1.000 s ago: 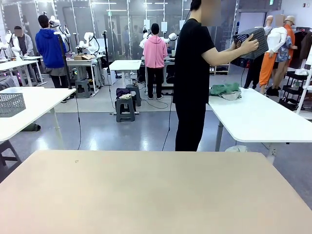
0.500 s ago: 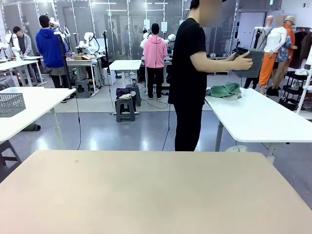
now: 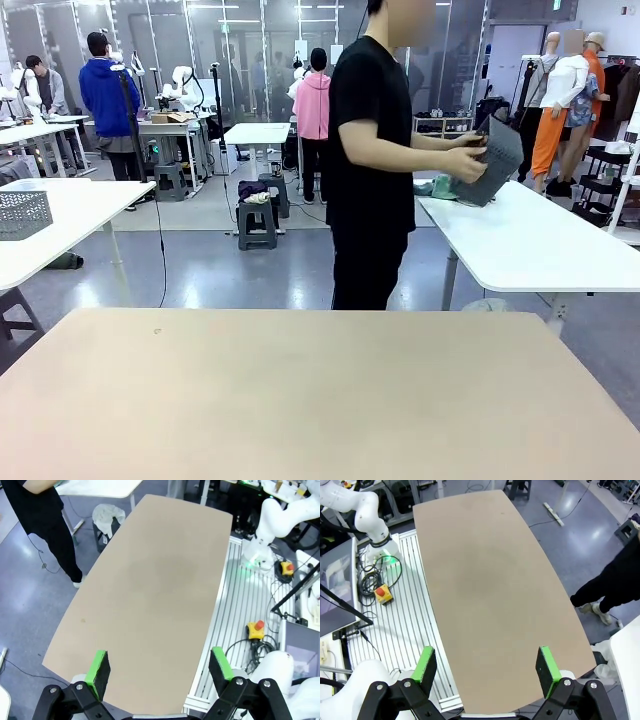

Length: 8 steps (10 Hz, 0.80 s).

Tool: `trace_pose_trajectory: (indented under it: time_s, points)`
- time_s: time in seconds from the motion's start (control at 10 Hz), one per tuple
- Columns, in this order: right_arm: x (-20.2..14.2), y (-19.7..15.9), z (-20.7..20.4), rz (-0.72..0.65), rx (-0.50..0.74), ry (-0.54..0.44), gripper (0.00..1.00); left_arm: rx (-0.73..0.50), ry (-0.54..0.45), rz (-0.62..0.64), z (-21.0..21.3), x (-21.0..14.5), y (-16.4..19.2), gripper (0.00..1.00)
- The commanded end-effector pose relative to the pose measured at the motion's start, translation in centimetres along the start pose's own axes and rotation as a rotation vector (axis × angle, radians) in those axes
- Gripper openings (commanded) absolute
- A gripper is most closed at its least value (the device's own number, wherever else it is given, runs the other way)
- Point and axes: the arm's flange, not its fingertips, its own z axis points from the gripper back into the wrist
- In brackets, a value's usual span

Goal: Fold the towels and place them in the basket.
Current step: When a person lays out a Towel with hook on the table, fold it in half twice.

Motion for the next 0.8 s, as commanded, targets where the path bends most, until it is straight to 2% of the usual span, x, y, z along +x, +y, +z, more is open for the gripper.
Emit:
trace_pose_trajectory:
  time_s: [0.0,0.7]
  points:
    - [0.07,0.07,0.02,0.014,0.005,-0.009,1.00,0.001,-0.009,-0.005,-0.06,0.36,-0.01,1.00]
    - [0.07,0.07,0.02,0.014,0.005,-0.009,1.00,0.001,-0.009,-0.005,-0.06,0.36,-0.01,1.00]
